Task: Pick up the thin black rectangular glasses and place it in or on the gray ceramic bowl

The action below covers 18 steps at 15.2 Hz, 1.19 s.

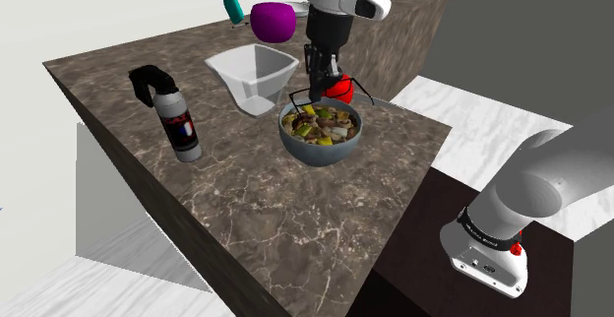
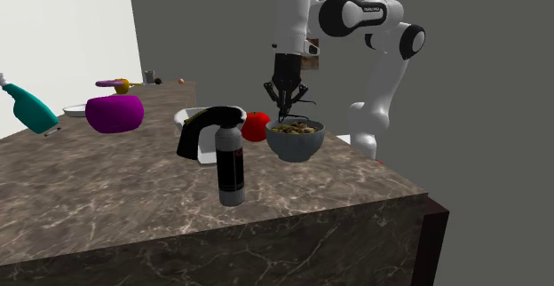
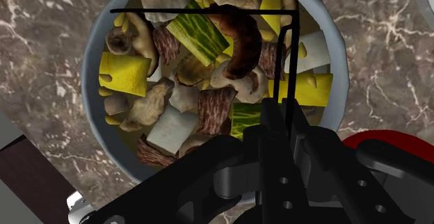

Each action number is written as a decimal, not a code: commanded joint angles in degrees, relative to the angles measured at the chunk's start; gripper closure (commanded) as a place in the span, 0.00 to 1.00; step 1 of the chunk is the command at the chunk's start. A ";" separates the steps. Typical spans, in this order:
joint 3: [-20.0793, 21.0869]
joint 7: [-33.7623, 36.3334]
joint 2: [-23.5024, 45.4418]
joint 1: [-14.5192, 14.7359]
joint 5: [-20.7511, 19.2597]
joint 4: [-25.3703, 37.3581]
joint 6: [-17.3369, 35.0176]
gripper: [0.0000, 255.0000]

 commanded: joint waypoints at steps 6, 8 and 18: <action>0.00 0.00 0.00 0.00 0.00 0.00 0.00 0.00; -0.29 0.04 -0.06 -0.08 -0.12 1.84 -1.90 0.00; -0.95 0.31 0.26 -0.37 -0.57 7.43 -7.22 0.00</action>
